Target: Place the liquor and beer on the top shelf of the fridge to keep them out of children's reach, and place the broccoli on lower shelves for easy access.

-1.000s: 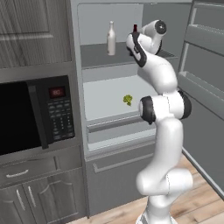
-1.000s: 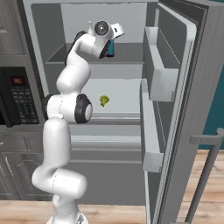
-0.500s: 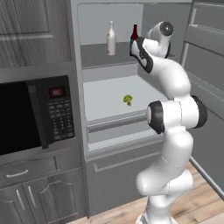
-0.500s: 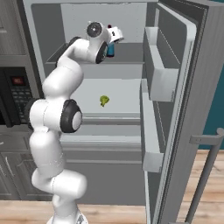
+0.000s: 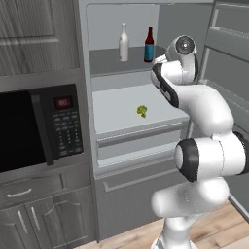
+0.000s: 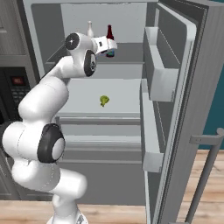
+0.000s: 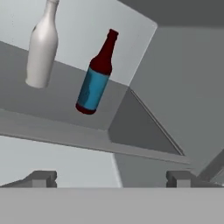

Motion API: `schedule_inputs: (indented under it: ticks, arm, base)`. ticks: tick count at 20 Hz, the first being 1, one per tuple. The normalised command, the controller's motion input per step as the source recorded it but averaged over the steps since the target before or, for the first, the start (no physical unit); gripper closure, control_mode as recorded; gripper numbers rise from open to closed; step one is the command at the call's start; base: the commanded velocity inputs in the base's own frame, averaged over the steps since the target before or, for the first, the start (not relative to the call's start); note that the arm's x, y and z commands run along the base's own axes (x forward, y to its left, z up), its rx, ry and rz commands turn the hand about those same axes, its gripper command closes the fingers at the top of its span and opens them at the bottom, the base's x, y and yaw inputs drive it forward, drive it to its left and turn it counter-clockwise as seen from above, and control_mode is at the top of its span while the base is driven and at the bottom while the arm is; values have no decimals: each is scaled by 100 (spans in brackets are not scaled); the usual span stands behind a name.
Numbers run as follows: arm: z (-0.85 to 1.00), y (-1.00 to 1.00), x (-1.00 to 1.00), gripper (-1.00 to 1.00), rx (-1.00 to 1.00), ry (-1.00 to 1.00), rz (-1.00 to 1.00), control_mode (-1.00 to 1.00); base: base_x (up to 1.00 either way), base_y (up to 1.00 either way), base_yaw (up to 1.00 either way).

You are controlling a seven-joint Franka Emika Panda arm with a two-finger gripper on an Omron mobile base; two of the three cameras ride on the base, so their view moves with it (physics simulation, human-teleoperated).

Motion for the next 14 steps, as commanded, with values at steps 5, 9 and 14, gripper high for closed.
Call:
schedule_inputs:
  ticks: [5,9,14]
  arm:
    - [6,38,-100,-100,2,0,-5,-100]
    - [0,28,-100,-100,2,7,-5,-100]
    - [0,17,-100,-100,7,5,-5,-100]
  base:
    - [0,0,0]
    - [0,0,0]
    - [0,0,0]
